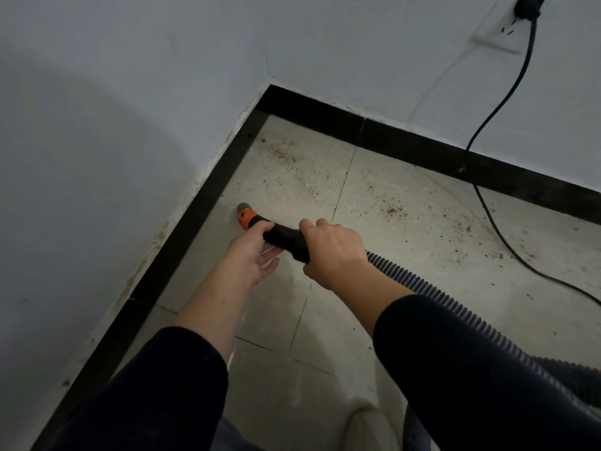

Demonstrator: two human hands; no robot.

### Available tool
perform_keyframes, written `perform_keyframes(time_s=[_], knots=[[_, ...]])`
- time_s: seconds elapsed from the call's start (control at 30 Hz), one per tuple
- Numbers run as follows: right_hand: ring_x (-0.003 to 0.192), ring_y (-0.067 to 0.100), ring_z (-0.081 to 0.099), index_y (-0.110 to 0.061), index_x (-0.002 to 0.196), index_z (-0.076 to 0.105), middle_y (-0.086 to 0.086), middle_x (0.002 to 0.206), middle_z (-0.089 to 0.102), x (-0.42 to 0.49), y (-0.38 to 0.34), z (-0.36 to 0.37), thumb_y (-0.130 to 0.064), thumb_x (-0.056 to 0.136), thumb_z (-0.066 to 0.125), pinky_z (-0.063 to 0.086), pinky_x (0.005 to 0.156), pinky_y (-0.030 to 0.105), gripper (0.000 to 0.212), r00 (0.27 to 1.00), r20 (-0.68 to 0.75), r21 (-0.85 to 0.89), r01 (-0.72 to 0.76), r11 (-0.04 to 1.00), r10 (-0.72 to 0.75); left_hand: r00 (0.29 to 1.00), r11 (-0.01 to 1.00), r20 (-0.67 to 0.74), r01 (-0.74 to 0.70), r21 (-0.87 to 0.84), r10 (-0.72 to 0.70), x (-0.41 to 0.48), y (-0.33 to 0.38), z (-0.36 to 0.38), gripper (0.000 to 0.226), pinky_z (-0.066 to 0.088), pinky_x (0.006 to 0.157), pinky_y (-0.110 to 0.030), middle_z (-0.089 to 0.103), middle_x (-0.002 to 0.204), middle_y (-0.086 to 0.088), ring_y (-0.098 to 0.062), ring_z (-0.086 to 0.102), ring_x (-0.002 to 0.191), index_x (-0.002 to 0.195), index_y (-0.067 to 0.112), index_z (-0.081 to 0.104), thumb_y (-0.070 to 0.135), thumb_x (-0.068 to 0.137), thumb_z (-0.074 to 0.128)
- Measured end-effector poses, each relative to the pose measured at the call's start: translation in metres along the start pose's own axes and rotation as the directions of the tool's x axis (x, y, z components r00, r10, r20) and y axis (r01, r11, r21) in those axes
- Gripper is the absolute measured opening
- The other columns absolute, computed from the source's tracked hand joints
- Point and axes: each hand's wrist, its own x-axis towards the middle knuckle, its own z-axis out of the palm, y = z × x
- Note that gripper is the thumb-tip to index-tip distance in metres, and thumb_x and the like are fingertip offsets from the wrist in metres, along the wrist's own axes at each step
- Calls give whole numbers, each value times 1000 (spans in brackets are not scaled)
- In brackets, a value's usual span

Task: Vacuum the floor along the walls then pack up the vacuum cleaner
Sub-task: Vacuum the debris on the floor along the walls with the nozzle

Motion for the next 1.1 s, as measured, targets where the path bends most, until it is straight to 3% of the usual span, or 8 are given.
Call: perform_keyframes(time_s=[0.2, 0.47, 0.7, 0.93, 1.1], knots=[[79, 23, 47, -16, 123, 44, 5, 107, 54, 4, -9, -1, -20, 87, 63, 35, 65, 33, 41, 1000, 12, 4, 13, 1000, -13, 1000, 1000, -13, -7, -22, 6, 1, 3, -10, 27, 51, 71, -33, 69, 103, -10, -17, 67, 91, 119, 13, 56, 25, 95, 59], [82, 24, 51, -16, 123, 44, 5, 107, 54, 10, -18, 0, -20, 87, 62, 35, 64, 33, 40, 999, 14, 9, 43, 999, -43, 999, 998, -32, -19, -55, 17, 4, 7, -20, 28, 52, 74, -31, 69, 104, -11, -18, 67, 92, 120, 12, 55, 25, 95, 59], [77, 22, 44, -16, 123, 44, 5, 106, 54, 19, -24, 1, -19, 87, 62, 35, 64, 34, 41, 998, 20, 30, 51, 998, -52, 998, 991, -51, -38, -125, 32, 7, 9, -26, 32, 52, 75, -30, 68, 108, -12, -20, 65, 96, 124, 11, 56, 23, 94, 60], [90, 26, 59, -14, 124, 44, 6, 108, 55, 28, -27, 2, -19, 87, 63, 36, 63, 34, 42, 997, 5, 16, 71, 997, -71, 996, 983, -73, -62, -170, 50, 15, 12, -26, 30, 52, 74, -29, 67, 108, -12, -21, 63, 97, 121, 11, 57, 23, 94, 61], [92, 26, 59, -14, 124, 43, 7, 108, 55, 31, -24, 3, -20, 87, 64, 36, 63, 34, 43, 998, -6, 15, 63, 998, -63, 997, 984, -59, -59, -170, 49, 17, 13, -23, 31, 52, 75, -30, 66, 109, -11, -21, 62, 100, 122, 12, 56, 24, 94, 61]])
